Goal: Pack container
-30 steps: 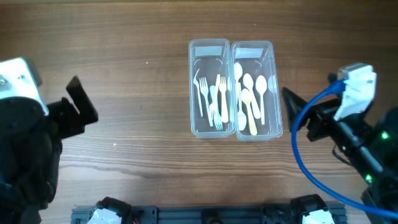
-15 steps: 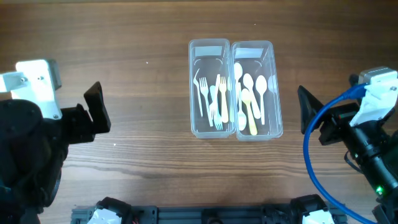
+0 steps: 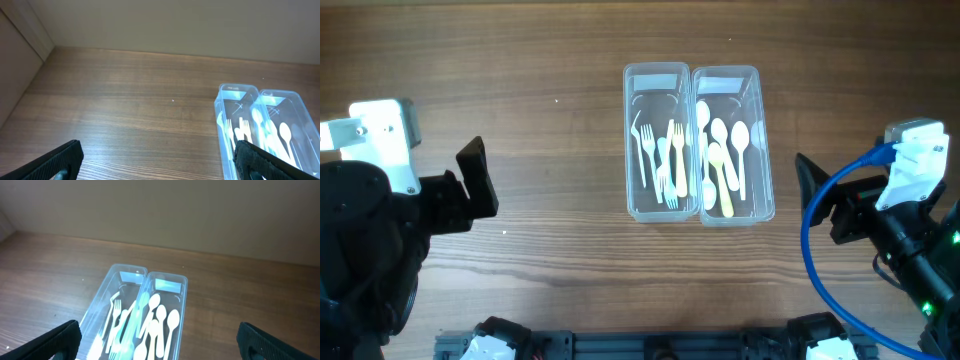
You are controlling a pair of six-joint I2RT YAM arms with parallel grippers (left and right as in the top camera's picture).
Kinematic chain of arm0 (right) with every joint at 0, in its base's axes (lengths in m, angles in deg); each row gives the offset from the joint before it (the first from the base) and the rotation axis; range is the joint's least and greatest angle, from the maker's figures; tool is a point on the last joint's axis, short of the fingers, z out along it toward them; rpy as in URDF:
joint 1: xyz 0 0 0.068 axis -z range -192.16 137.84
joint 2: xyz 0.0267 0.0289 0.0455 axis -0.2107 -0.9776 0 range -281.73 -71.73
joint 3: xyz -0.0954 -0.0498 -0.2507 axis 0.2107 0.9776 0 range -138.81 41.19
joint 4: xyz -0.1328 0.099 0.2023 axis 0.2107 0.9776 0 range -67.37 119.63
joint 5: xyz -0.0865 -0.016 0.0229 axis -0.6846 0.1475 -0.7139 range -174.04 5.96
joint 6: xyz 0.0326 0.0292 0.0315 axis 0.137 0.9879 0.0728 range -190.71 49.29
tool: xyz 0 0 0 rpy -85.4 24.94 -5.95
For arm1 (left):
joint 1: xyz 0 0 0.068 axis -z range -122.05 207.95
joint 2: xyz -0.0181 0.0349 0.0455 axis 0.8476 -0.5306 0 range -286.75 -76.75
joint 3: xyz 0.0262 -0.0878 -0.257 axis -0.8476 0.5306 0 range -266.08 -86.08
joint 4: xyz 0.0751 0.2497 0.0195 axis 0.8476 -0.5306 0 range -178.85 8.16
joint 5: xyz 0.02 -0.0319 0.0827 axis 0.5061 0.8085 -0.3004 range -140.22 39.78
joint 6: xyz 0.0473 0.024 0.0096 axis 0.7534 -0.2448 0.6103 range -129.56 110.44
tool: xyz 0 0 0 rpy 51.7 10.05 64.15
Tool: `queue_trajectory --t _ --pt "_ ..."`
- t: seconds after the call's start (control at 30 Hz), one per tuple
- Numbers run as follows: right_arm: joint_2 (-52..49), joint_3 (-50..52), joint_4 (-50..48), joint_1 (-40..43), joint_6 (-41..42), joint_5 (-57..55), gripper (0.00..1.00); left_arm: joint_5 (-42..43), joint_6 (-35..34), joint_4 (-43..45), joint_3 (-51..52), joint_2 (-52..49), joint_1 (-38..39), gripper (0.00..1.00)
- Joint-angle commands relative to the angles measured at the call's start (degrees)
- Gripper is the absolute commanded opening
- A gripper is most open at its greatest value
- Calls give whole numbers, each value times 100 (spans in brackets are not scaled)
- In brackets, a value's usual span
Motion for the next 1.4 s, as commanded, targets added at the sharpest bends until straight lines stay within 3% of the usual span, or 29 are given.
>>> queue_trajectory --t 0.0,0.83,1.0,1.17,1.37 --pt "-11 -79 -120 -35 -33 -101 100 90 114 -7 -42 35 -22 100" --pt "-2 -63 0 -31 -667 -170 100 90 114 -4 -42 35 -22 100" --pt "109 -2 -2 332 -623 -175 100 90 114 -4 -42 35 -22 100" --pt "531 669 -229 614 -632 -57 100 90 114 -4 -42 35 -22 100" --pt "1316 2168 -1257 643 -629 -55 100 90 114 -4 -42 35 -22 100"
